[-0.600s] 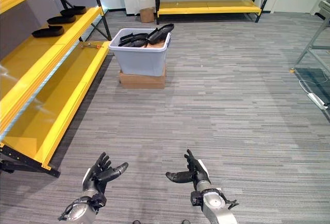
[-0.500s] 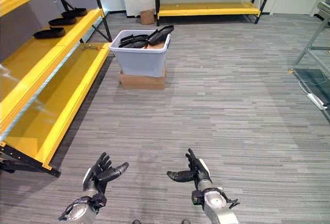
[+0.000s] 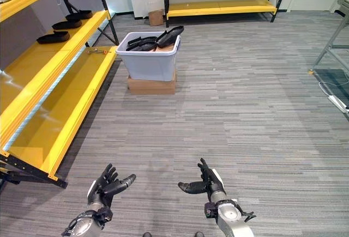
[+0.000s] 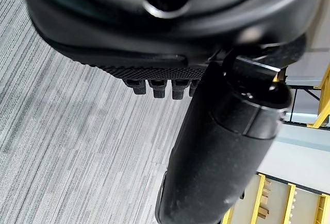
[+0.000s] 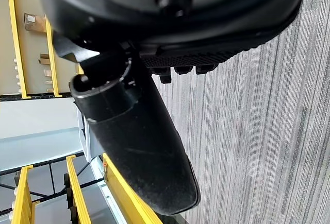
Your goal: Move parts from the plastic box to the shelf.
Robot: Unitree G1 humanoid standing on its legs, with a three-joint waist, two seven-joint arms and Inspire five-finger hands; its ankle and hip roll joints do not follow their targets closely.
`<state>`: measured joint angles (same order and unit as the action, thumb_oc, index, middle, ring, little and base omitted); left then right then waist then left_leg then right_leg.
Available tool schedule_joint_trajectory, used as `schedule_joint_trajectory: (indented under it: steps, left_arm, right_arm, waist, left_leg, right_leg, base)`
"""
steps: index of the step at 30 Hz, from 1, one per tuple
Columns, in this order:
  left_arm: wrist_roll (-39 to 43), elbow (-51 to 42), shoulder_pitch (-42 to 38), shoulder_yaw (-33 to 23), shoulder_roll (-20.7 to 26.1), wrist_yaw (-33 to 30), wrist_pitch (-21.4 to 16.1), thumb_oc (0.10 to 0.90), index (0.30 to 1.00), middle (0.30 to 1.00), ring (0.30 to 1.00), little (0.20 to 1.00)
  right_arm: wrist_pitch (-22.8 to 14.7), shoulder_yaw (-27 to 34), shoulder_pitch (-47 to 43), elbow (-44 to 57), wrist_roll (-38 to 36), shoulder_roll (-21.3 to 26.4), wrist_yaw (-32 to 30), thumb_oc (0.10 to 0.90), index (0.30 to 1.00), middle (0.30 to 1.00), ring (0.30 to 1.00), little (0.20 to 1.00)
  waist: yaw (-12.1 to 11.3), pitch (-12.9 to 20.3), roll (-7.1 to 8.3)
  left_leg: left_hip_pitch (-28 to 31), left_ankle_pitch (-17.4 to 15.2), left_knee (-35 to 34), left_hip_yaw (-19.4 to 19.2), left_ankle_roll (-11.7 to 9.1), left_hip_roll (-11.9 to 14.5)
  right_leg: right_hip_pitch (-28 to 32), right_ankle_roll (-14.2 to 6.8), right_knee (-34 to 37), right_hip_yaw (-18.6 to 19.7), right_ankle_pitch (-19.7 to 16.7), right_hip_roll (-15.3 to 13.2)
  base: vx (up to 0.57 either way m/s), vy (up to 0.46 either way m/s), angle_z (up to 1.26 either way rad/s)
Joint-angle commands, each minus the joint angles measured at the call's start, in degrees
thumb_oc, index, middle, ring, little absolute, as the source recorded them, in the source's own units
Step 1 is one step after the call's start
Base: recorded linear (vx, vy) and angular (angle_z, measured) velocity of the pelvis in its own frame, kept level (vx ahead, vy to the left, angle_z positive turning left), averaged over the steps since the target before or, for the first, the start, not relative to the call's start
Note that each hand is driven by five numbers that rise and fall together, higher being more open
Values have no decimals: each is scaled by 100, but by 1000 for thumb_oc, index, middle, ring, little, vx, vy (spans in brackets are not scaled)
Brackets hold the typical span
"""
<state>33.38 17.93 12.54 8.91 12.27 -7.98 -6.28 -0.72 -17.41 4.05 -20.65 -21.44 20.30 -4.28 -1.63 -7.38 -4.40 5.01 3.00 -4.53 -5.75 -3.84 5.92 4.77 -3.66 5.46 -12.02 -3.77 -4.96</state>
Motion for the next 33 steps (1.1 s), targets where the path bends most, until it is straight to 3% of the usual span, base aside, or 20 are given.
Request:
schedule_joint_trajectory:
  steps: [1,14,24,29,31,33]
  left_arm:
    - [-68,-279,-481,-65,236,214,-375,900,1000,1000,1000,1000]
    - [-79,-282,-532,-73,320,239,-377,900,1000,1000,1000,1000]
    - [-76,-296,-626,-78,399,223,-396,900,1000,1000,1000,1000]
    - [-81,-348,-654,-105,477,227,-395,900,1000,1000,1000,1000]
    - [-163,-378,-657,-67,552,263,-386,900,1000,1000,1000,1000]
    - [-261,-402,-604,-71,557,280,-347,900,1000,1000,1000,1000]
  right_arm:
    - [-463,36,-458,449,-40,-68,4,900,1000,1000,1000,1000]
    - [-472,17,-534,369,-50,-124,-13,900,1000,1000,1000,1000]
    - [-455,-21,-680,201,28,-172,-25,900,1000,1000,1000,1000]
    - [-424,-10,-671,217,53,-197,43,900,1000,1000,1000,1000]
    - [-383,77,-553,229,141,-197,106,900,1000,1000,1000,1000]
    - [-359,153,-433,239,204,-217,164,900,1000,1000,1000,1000]
  waist:
    - [45,194,303]
    - [27,185,354]
    - [-50,198,412]
    - [-92,148,418]
    - [-89,68,368]
    - [-71,-12,335]
  left_leg:
    - [-98,-123,-47,114,-94,54]
    - [-30,-158,-44,86,-89,67]
    - [-52,-351,139,110,10,-45]
    - [-144,-514,374,162,125,-147]
    - [-147,-695,506,246,353,-332]
    - [-58,-744,475,224,524,-479]
  right_leg:
    - [215,-206,-46,-253,724,-240]
    - [280,-207,-46,-256,764,-223]
    - [405,-289,-46,-363,712,-374]
    - [252,-345,-530,-395,788,-562]
    - [-61,-479,-1311,-380,810,-850]
    - [-586,-644,-2248,-178,491,-1071]
  base:
    - [0,0,0]
    - [16,-1,0]
    - [12,33,1]
    - [-5,116,4]
    - [-13,287,15]
    - [-25,286,10]
